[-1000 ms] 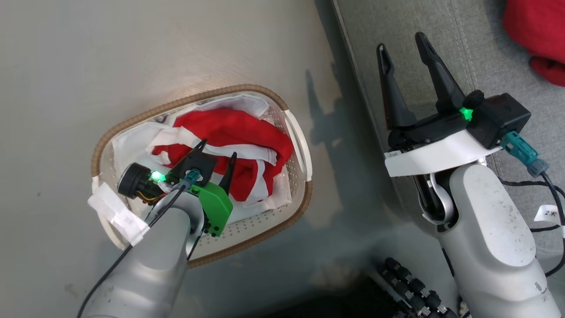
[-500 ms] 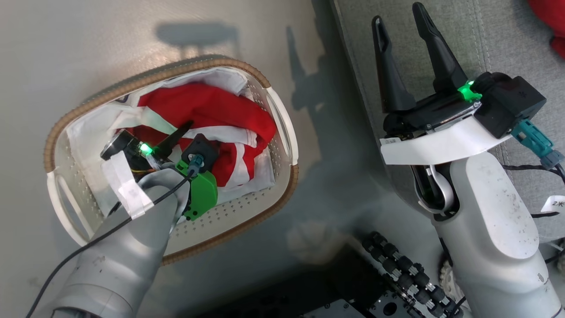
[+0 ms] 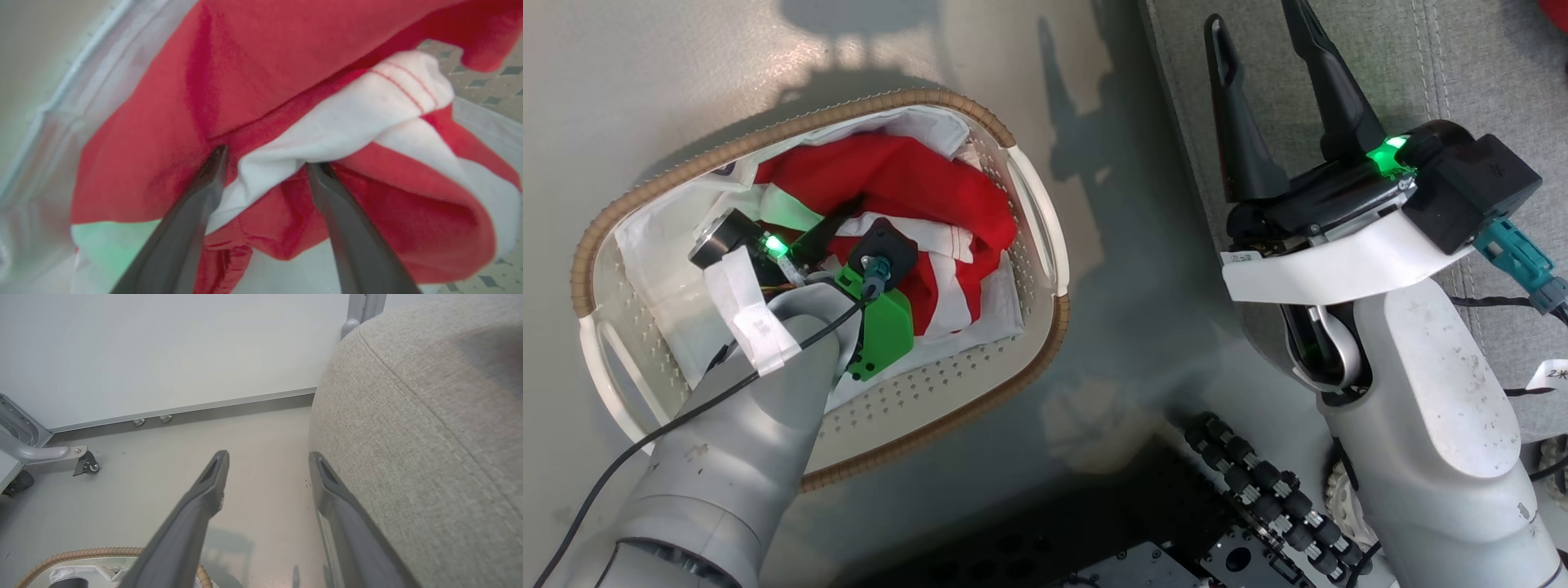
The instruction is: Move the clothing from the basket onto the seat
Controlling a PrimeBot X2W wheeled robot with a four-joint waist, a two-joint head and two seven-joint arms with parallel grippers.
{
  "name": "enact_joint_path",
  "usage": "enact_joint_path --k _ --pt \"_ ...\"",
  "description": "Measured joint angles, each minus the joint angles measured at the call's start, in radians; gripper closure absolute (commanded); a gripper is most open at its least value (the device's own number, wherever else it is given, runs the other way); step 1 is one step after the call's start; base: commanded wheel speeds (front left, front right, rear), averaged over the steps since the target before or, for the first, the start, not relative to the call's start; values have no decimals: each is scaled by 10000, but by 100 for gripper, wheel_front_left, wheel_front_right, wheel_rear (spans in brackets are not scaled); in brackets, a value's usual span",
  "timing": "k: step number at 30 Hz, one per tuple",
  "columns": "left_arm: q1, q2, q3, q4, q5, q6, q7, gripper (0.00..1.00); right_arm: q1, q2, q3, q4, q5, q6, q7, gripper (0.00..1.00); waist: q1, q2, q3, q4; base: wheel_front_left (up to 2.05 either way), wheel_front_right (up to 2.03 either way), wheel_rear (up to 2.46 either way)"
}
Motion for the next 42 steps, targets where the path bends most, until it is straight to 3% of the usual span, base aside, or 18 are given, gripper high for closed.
enact_joint_path --k 16,42 --pt "1346 -81 570 -2057 -1018 -59 0 100 145 8 -17 564 -15 0 0 0 -1 0 -1095 342 0 0 0" --pt "5774 -529 2685 -6529 -2140 -309 2 100 2803 -171 -59 2243 -731 0 0 0 -2 0 -5599 1798 0 0 0"
